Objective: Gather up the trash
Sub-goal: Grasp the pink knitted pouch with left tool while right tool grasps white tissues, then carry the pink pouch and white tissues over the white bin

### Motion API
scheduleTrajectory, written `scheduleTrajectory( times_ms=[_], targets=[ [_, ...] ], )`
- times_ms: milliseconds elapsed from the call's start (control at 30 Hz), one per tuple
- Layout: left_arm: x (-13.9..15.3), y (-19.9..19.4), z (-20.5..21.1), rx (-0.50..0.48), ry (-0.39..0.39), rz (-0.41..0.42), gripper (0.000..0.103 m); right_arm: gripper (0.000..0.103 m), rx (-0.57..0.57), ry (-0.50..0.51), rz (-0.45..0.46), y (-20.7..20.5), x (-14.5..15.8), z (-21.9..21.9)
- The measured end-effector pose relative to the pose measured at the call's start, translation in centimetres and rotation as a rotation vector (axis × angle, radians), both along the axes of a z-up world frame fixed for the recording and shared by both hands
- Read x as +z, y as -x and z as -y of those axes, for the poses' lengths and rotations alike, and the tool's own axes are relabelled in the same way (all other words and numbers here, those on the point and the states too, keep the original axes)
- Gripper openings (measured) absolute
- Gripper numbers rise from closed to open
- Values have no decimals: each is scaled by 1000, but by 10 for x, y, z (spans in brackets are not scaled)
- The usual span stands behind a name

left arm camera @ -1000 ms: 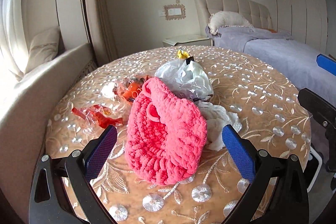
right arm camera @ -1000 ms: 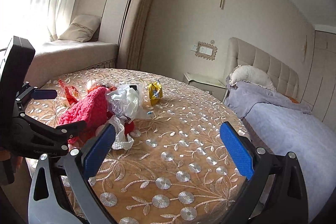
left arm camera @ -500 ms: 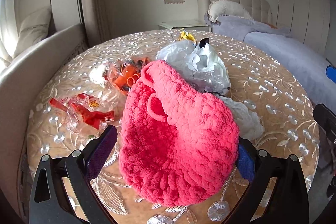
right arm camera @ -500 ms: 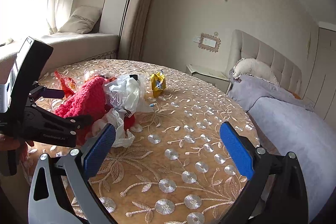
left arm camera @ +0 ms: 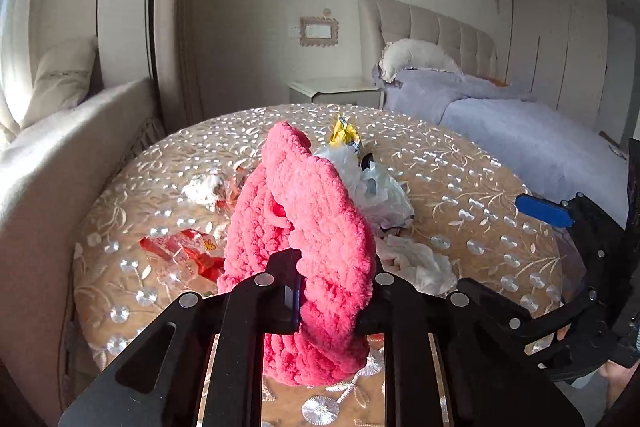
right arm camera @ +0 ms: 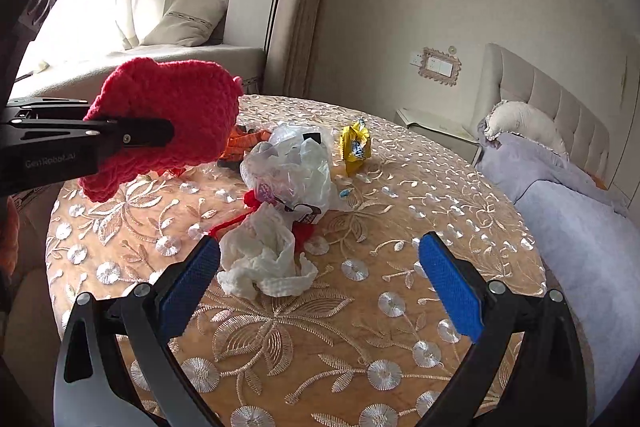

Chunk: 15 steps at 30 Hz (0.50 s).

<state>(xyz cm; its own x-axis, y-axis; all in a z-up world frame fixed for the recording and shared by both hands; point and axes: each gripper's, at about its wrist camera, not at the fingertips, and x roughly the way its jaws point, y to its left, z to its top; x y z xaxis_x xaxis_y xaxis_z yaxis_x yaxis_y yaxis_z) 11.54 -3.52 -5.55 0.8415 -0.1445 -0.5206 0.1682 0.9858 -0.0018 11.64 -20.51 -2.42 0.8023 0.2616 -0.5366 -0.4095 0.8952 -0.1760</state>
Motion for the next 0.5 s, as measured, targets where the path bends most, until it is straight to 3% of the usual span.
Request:
scheduleTrajectory(
  times_ms=[167, 233, 300, 333, 367, 400, 500],
  targets=[
    [1, 6, -6, 17, -4, 4, 15, 99, 47, 33, -134, -24, -14, -25],
    [0, 8, -11, 21, 8, 1, 15, 89, 50, 58, -187, -34, -21, -35],
    [-1, 9, -14, 22, 16, 0, 15, 75, 56, 85, -245, -42, -31, -41],
    [-1, 9, -14, 21, 21, -2, 15, 63, 53, 89, -279, -47, -36, -42],
    [-1, 10, -15, 20, 26, -2, 15, 41, 61, 78, -319, -49, -41, -41],
    [-2, 11, -15, 22, 25, -2, 15, 33, 82, 29, -355, -51, -44, -39],
    [0, 14, -16, 26, 24, 8, 15, 23, 69, -8, -333, -47, -39, -31]
  ],
)
